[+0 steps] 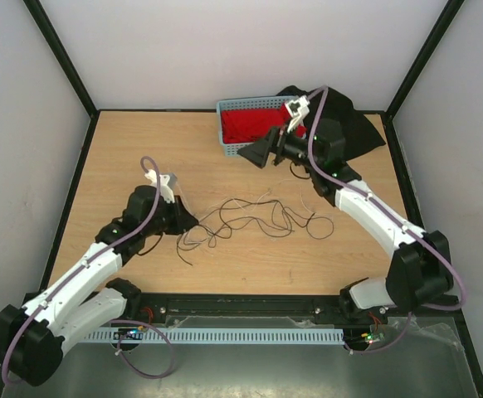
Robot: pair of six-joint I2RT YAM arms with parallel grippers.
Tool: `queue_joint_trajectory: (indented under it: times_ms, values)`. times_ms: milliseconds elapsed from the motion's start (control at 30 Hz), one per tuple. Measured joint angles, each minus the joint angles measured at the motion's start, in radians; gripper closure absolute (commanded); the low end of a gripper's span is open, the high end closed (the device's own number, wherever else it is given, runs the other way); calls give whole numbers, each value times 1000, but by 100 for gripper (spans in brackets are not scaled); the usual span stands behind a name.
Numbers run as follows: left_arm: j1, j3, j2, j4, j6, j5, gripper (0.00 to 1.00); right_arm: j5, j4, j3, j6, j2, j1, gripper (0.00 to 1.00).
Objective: Zip-tie the wires
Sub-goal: Adjust the cable at the center of the board.
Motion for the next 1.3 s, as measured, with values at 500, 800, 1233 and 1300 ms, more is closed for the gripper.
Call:
queue_joint_trajectory:
  times_ms: [500,800,1233,1300]
  values:
    - [39,190,111,-136,25,177,100,145,-56,-451,-303,-263,-1,1]
    - [-40,366,267,-119,14,245,100,160,185,-731,-398,-397,192,1]
    - [-142,750,584,-102,39,277,100,343,373,-884,-457,-396,214,1]
    - [-154,798,613,-101,45,279,100,377,410,-906,-445,-369,217,1]
